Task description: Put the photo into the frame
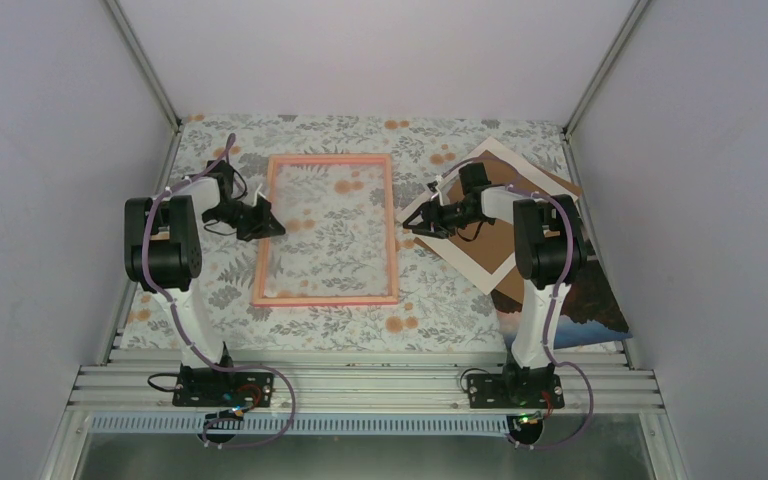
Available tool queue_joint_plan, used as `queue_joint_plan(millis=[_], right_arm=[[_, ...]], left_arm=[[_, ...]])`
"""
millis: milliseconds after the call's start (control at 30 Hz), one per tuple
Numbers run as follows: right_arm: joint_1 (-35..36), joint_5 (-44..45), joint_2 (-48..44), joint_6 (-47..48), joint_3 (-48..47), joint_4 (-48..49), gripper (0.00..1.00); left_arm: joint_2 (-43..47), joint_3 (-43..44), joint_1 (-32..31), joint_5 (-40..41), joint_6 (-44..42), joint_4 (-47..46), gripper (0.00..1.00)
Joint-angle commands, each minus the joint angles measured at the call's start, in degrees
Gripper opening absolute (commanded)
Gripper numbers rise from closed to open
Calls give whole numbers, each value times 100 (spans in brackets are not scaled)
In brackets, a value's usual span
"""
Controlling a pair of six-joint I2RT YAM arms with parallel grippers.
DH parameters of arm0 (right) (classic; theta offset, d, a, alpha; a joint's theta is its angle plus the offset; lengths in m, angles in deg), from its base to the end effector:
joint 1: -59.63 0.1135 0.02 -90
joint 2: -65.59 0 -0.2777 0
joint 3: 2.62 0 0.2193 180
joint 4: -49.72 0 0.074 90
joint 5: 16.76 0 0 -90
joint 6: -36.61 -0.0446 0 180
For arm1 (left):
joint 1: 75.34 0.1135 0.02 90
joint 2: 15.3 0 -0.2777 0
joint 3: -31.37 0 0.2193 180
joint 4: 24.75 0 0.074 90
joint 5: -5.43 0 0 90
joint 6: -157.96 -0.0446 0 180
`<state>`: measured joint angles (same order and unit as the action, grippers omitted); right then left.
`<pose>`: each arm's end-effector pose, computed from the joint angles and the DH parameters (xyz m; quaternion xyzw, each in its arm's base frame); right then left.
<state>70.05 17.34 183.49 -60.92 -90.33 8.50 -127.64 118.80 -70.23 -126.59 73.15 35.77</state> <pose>0.3583 0.1034 0.1548 -0.0977 0.8696 0.4791 0.0688 0.3343 -0.0001 0.1712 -0.0695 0.9303 -0.3583 0.0370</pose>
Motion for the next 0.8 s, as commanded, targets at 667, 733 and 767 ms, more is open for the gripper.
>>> queue_joint_plan(millis=[667,733,767], right_arm=[[-30,-33,-198,90,52,30,57],[-23,-27,-200,89,47,28,57],[-25,-26,-198,89,48,32,57]], left_arm=[[194,-67,56,264,-26,-2,2],[196,-78,63,286,-18,-6,2],[186,-72,69,283,-18,-1,2]])
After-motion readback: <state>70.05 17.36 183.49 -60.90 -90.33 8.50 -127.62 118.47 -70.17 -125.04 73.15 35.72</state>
